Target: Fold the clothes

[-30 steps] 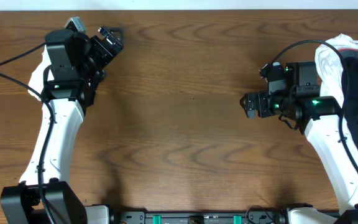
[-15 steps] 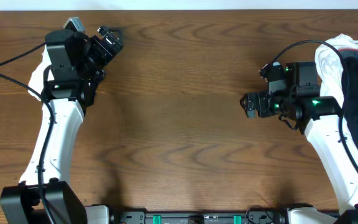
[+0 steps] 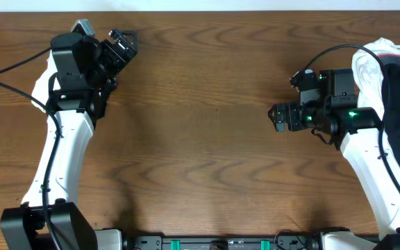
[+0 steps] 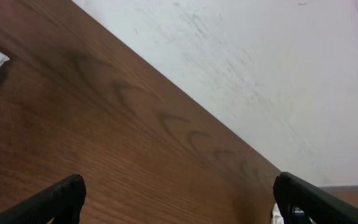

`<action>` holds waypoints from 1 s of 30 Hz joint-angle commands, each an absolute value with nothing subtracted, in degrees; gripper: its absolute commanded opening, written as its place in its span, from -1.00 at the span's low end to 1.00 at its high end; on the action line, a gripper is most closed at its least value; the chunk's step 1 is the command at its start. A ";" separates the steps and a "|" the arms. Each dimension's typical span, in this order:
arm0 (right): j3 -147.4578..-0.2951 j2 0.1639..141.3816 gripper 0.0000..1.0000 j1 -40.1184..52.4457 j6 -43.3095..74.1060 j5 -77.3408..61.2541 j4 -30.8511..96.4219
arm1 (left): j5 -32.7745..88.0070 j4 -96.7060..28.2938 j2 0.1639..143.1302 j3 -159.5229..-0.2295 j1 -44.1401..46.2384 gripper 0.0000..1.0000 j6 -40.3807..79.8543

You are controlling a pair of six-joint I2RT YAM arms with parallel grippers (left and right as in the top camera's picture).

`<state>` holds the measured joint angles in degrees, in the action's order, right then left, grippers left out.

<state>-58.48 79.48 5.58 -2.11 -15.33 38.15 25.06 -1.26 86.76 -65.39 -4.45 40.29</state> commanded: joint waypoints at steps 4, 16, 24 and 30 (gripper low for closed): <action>-59.16 79.37 0.98 5.30 -2.22 -14.98 38.20 | 24.36 -1.21 86.80 -65.47 -4.43 0.96 39.72; -59.13 62.89 0.99 5.30 -2.22 -14.98 38.37 | 24.36 -1.21 86.80 -65.47 -4.43 0.96 39.72; -57.69 42.06 0.98 5.61 -2.20 -16.95 40.21 | 24.36 -1.21 86.80 -65.47 -4.43 0.96 39.72; -51.44 24.47 0.99 6.81 -2.24 -16.86 40.12 | 24.36 -1.21 86.80 -65.47 -4.43 0.96 39.72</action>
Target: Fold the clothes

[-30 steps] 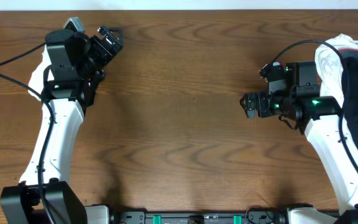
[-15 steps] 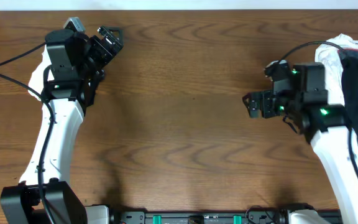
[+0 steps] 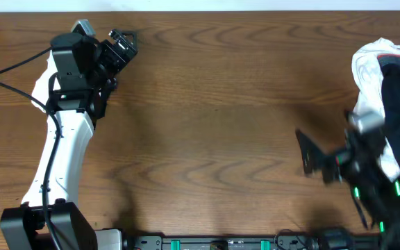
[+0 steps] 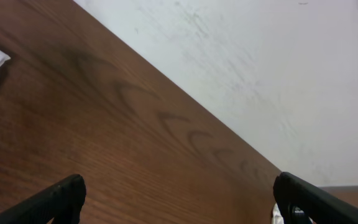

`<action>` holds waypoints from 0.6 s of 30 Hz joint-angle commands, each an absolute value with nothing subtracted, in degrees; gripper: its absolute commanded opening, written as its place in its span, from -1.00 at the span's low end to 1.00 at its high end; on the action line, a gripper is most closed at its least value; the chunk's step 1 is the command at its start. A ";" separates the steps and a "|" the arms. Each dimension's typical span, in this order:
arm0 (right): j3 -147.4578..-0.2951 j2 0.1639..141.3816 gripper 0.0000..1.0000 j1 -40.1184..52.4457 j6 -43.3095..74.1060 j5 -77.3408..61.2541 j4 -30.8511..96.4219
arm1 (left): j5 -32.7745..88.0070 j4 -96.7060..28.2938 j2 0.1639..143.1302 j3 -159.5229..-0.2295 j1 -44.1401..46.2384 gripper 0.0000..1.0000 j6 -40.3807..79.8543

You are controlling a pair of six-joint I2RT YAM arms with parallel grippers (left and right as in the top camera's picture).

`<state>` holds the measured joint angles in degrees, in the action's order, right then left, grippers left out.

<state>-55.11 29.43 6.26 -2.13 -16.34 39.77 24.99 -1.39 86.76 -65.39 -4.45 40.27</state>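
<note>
The clothes (image 3: pixel 387 76), a pile of white and dark fabric, lie bunched at the table's right edge. My right gripper (image 3: pixel 310 156) is blurred in the overhead view, low and left of the pile and apart from it; whether its jaws are open or shut cannot be told. At the far left corner my left gripper (image 3: pixel 123 43) hangs over bare wood. In the left wrist view the left gripper (image 4: pixel 179 185) is open, its black fingers (image 4: pixel 64 196) wide apart with nothing between them.
The brown wooden table (image 3: pixel 200 125) ends at a pale wall (image 4: pixel 260 74) along its far edge. A white patch of cloth shows at the left border of the left wrist view. A black cable (image 3: pixel 9 76) runs beside the left arm.
My right arm has moved from beside the pile's upper part toward the table's near edge and now shows blurred. The left arm and the clothes have not changed.
</note>
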 commanded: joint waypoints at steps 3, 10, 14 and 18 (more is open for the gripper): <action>-46.48 16.21 0.98 6.81 -2.24 -16.84 40.10 | 24.36 -1.19 86.80 -65.47 -4.43 0.96 39.72; -31.48 0.27 0.98 6.37 -2.20 -17.91 34.06 | 24.36 -1.21 86.80 -65.47 -4.43 0.96 39.72; -25.08 0.62 0.99 6.33 -2.22 -18.41 26.55 | 24.38 -1.21 86.80 -65.47 -4.43 0.96 39.72; -18.61 0.27 0.99 6.44 -2.22 -18.37 14.52 | 24.36 -1.21 86.80 -65.47 -4.43 0.96 39.72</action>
<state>-21.71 0.73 6.24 -2.07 -17.82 18.94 24.84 -1.39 86.76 -65.39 -4.45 40.29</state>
